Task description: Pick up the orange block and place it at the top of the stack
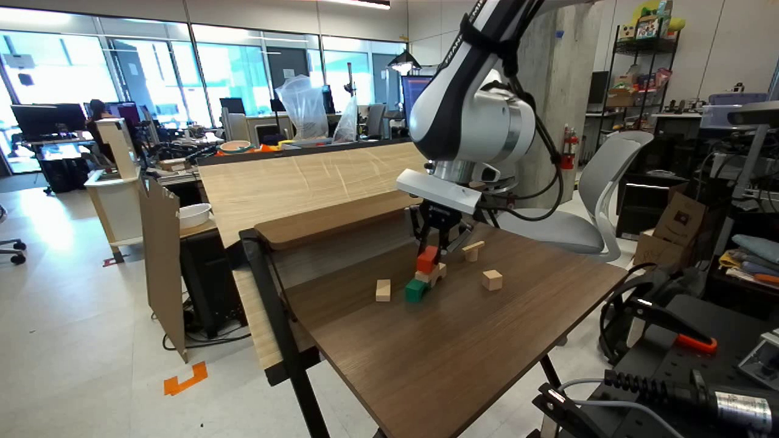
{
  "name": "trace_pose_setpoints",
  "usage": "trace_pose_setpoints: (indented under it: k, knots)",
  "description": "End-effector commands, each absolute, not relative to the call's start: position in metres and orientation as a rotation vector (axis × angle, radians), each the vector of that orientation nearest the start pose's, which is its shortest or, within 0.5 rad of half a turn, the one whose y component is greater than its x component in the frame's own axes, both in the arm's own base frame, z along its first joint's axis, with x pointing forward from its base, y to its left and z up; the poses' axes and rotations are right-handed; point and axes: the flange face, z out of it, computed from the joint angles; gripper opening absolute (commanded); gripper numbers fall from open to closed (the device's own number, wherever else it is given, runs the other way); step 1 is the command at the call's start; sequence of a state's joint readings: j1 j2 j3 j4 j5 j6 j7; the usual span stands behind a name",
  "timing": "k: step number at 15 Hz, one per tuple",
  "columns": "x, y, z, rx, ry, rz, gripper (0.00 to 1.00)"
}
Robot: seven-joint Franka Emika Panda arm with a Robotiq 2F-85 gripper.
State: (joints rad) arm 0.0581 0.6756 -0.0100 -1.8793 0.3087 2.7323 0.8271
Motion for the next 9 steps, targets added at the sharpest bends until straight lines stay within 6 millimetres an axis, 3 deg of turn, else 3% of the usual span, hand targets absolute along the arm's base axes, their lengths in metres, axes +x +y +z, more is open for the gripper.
trace_pose_setpoints:
  k: [1,9]
  knots:
    - [0.6469,0.0196,0.1653,-2.525,1.488,-0.106,0.1]
    - [0.6475,0.0224,0.1617,-2.52,1.493,-0.095,0.1]
